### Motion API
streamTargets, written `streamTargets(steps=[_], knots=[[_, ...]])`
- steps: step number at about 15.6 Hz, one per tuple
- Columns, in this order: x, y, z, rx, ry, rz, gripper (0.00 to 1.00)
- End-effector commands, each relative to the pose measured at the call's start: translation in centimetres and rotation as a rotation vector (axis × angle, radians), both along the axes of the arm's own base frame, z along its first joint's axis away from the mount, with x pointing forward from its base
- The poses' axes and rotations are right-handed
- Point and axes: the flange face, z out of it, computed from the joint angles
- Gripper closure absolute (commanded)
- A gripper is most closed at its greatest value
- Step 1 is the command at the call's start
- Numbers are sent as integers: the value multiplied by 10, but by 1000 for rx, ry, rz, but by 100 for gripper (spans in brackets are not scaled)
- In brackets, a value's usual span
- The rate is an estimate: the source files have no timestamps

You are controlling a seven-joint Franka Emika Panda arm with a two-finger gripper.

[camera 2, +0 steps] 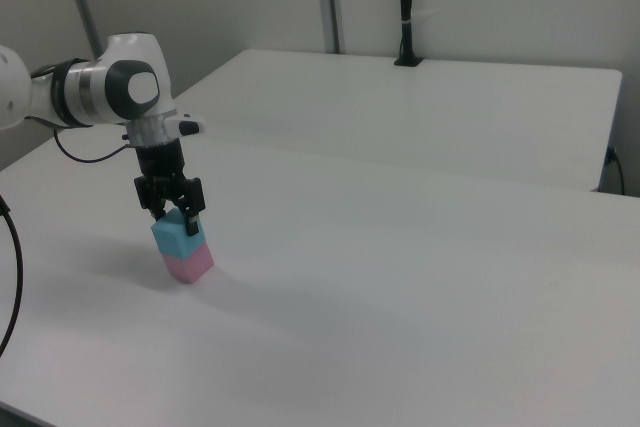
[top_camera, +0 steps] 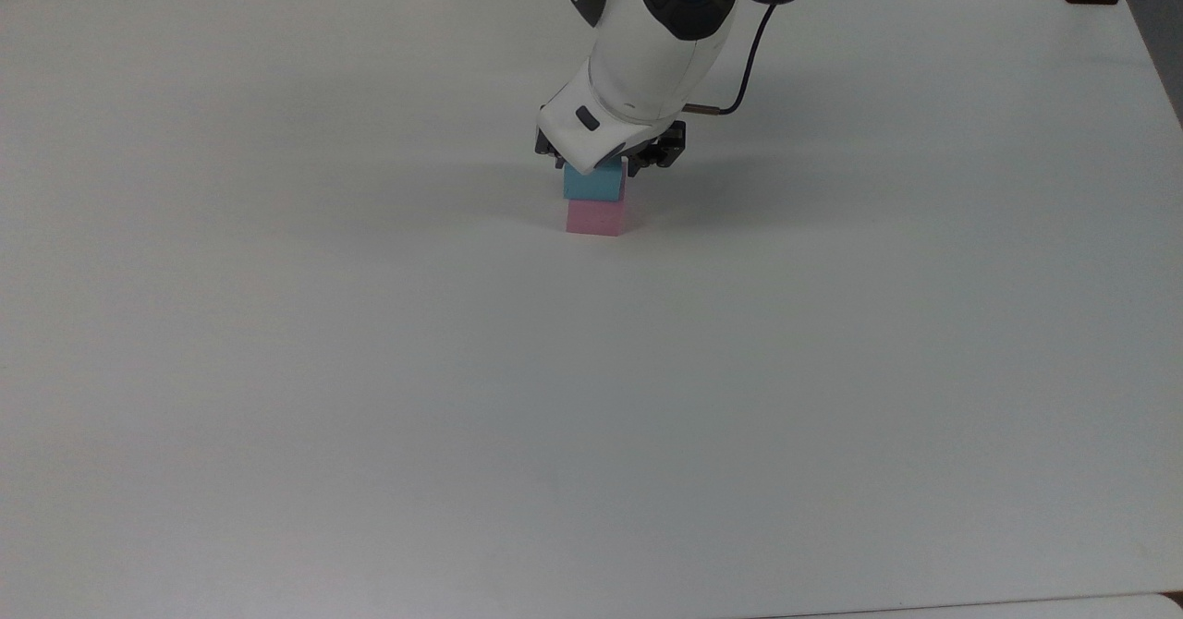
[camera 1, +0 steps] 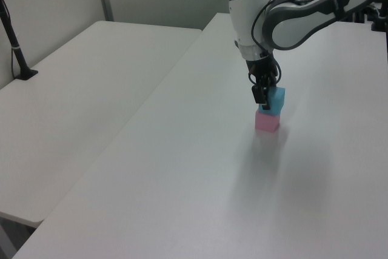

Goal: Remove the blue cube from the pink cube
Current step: 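Lower the gripper onto the light-blue cube atop the pink cube, then lift the light-blue cube and carry it away from the pink cube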

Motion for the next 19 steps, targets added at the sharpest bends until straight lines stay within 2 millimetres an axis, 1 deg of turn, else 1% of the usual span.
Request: streamTargets(steps=[1,2,3,4,5,7,8,9,10,12,13,14,15,18,19], knots=[[-6,-5,8,16,-10,20,51],[-5,-7,10,18,-14,20,66],[-4,-11,14,22,-14,26,73],[-5,-19,24,34,-18,37,75],[-6,-38,37,41,-5,38,75],[-16,-73,65,92,34,78,75],[-21,-99,76,123,46,97,75],[-26,-139,79,141,70,108,75],[-32,-164,66,149,101,113,75],[-53,-205,17,145,176,114,75],[-59,-229,-1,114,156,102,73],[-62,-249,-8,100,120,81,70],[-62,-265,-8,95,96,62,69],[-73,-304,-12,116,105,87,69],[-77,-311,-17,122,108,90,68]])
